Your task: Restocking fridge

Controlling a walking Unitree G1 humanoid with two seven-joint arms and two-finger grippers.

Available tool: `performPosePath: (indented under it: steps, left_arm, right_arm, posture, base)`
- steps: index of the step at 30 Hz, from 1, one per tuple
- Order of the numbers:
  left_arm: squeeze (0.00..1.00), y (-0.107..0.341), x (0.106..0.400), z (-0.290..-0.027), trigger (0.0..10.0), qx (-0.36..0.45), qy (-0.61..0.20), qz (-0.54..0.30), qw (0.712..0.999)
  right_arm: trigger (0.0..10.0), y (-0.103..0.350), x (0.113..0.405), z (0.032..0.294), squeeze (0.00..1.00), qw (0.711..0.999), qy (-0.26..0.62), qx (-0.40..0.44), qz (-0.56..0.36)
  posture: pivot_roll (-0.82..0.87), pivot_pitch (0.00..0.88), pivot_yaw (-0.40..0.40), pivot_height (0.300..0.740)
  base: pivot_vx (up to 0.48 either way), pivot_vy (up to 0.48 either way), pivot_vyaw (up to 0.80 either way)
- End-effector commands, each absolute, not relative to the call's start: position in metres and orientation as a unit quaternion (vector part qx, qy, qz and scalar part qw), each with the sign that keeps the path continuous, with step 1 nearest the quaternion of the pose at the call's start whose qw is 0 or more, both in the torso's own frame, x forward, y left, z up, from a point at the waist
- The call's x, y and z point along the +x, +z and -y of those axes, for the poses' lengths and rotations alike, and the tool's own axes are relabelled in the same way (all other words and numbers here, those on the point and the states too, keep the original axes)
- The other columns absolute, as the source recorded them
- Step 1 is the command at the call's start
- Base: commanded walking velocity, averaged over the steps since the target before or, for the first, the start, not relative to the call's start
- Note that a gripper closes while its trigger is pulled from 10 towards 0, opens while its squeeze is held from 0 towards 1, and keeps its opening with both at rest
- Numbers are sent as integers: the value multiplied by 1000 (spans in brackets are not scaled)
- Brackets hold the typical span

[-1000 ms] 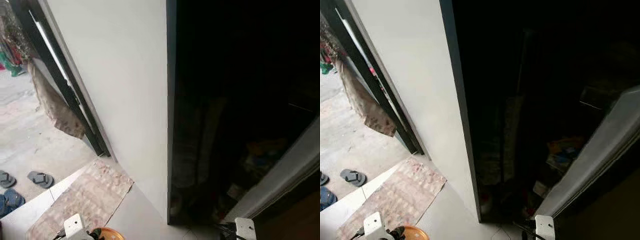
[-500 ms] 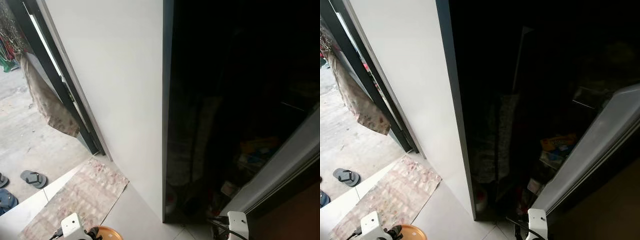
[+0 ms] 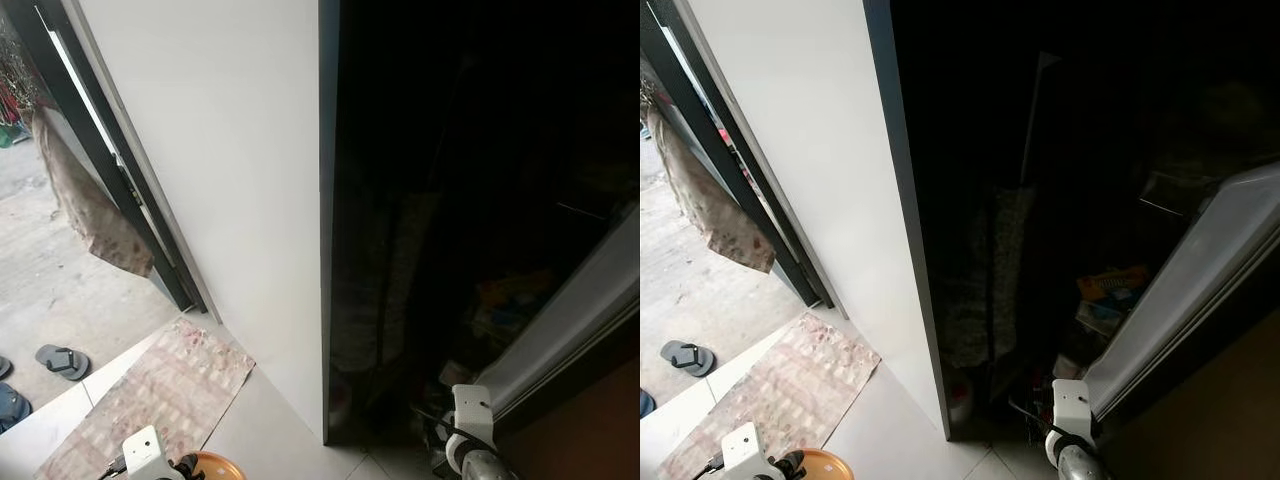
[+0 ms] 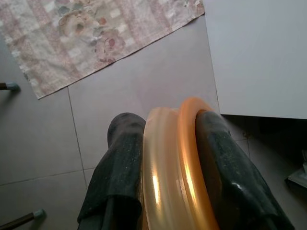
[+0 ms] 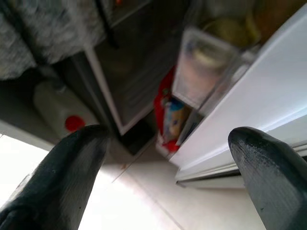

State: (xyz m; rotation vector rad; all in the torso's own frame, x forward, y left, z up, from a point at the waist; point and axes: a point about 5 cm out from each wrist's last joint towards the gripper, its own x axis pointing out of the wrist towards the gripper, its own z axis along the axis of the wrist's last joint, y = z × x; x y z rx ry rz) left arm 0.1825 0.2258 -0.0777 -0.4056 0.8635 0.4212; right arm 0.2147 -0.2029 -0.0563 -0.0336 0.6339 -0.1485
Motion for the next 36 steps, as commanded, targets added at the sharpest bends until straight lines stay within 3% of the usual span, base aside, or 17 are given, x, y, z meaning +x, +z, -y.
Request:
performPosePath:
  steps: [1, 19, 34, 36]
  left_arm:
    - [0, -85, 170, -223, 10000, -192, 200, -440, 854]
    - [0, -85, 169, -226, 10000, -193, 210, -437, 853]
    - [0, -85, 169, -225, 10000, -192, 207, -438, 853]
    - [0, -85, 170, -224, 10000, -191, 205, -439, 854]
  right_arm:
    - [10000, -50, 221, 208, 0, 953, -91, -20, -287]
    - [10000, -27, 244, 221, 0, 966, -134, -37, -220]
    - [10000, -40, 215, 251, 0, 931, -250, -37, -262]
    - [10000, -45, 201, 263, 0, 915, -290, -34, -279]
  posture:
    - [3, 54, 21, 740]
    - [6, 61, 14, 740]
    - [2, 63, 16, 740]
    - [3, 62, 16, 740]
  base:
    - [0, 0, 0]
    - [0, 0, 0]
    - [0, 0, 0]
    - [0, 0, 0]
